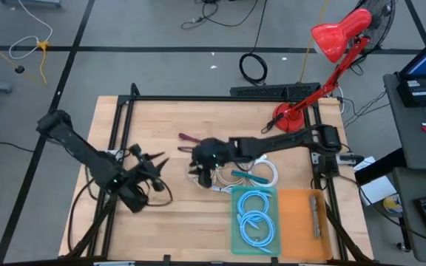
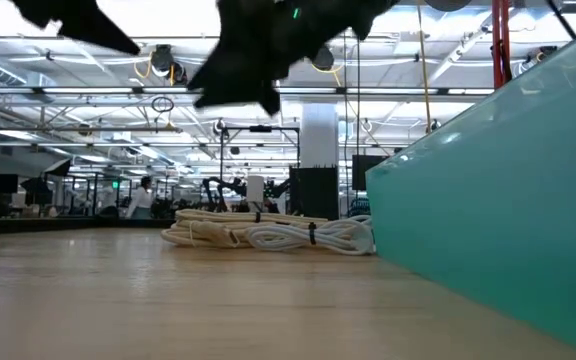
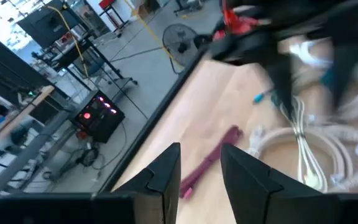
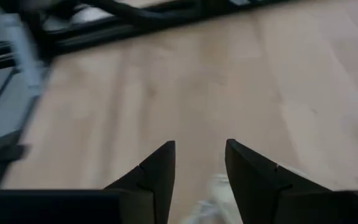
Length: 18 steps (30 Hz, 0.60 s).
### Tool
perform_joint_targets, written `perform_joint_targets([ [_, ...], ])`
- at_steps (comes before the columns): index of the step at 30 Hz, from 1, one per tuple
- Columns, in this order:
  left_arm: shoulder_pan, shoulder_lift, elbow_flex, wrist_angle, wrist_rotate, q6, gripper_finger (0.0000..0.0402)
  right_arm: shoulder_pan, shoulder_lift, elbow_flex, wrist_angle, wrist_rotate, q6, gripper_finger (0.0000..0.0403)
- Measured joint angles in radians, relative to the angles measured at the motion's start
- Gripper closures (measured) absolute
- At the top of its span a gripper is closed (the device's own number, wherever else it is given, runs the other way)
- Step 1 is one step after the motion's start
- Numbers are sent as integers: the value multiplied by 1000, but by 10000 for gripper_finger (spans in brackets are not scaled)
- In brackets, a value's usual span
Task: Pick & Place USB Port
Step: Put the pink charger cable into the orange bin
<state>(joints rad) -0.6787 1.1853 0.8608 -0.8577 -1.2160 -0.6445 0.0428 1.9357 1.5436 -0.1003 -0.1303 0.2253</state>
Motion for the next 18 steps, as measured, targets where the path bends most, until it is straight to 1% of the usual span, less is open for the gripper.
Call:
perform_joint_targets([
  [2, 8, -76, 0, 22, -9, 55, 284, 45, -27, 0, -2, 24, -18, 273],
  [5, 32, -176, 0, 98, 2, 186, 284, 118, -74, 0, -23, 111, -63, 273],
  [7, 60, -235, 0, 178, 43, 311, 284, 167, -103, 1, -21, 182, -100, 273],
  [8, 82, -261, 0, 226, 79, 378, 284, 193, -119, 1, -30, 220, -115, 273],
  [10, 136, -302, 0, 329, 184, 518, 284, 240, -142, 0, -47, 291, -137, 273],
  [14, 295, -337, 0, 516, 454, 769, 284, 326, -160, 1, -56, 435, -178, 273],
  [16, 395, -335, 0, 562, 587, 844, 284, 361, -163, 0, -54, 496, -193, 273],
  [18, 508, -327, 0, 572, 726, 899, 284, 391, -164, 0, -58, 557, -201, 273],
])
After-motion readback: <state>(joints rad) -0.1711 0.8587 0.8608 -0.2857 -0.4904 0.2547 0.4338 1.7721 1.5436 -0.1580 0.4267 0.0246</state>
